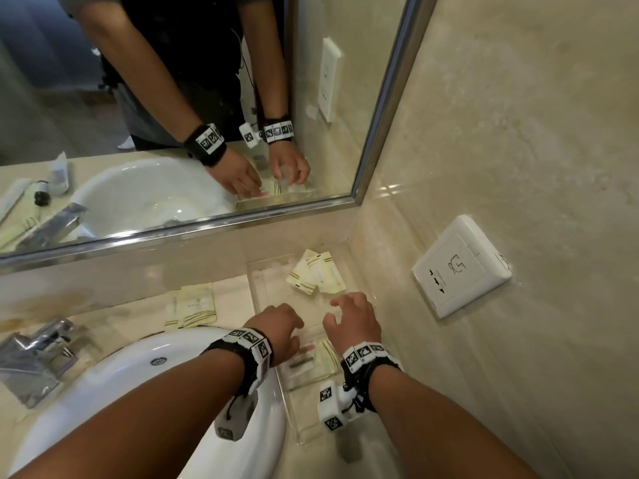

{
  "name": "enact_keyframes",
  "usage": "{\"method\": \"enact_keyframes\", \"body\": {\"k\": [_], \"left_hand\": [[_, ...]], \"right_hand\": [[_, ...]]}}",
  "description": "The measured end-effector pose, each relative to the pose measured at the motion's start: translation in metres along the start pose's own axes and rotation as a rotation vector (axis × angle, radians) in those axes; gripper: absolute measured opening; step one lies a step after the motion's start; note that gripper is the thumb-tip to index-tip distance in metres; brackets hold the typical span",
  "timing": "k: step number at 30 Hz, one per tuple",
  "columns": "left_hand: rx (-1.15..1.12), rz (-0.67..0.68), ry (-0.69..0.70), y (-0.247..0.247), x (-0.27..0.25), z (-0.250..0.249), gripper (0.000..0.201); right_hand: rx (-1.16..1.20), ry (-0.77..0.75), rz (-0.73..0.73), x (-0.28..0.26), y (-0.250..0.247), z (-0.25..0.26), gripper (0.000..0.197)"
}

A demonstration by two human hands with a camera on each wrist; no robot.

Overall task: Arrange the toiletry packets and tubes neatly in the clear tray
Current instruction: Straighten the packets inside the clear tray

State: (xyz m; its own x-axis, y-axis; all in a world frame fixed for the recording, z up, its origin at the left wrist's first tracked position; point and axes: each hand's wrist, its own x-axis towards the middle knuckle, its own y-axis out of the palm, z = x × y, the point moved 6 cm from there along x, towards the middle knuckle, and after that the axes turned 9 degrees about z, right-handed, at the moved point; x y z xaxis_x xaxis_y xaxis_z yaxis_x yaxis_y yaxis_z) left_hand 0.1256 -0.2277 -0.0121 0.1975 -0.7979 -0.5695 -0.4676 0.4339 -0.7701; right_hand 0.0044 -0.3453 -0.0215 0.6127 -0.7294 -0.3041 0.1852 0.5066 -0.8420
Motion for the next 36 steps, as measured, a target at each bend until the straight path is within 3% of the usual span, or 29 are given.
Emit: {"method": "enact_keyframes", "body": {"k": [4,15,20,24,36], "left_hand": [[-0.028,-0.025,-0.074,-0.017,0.011,0.017,0.049],[-0.107,0.035,-0.176,-0.033,0.051,0.039,0.057],[-0.109,0.042,-0.176,-0.033,0.064,0.041,0.058],[-0.097,0.053,-0.137,-0.037,0.073,0.038,0.043],[-0.154,0.116,-0.107,-0.027,0.078,0.045,0.041]], "right_hand": [[0.033,0.055,0.056,0.029,-0.004,0.014,0.045],[0.028,0.164,0.142,0.079,0.006,0.019,0.066],[0.06,0.23,0.136,0.097,0.006,0.021,0.067],[0.143,0.298,0.175,0.108,0.006,0.025,0.061],[0.172,0.315,0.251,0.113,0.029,0.032,0.044]]}}
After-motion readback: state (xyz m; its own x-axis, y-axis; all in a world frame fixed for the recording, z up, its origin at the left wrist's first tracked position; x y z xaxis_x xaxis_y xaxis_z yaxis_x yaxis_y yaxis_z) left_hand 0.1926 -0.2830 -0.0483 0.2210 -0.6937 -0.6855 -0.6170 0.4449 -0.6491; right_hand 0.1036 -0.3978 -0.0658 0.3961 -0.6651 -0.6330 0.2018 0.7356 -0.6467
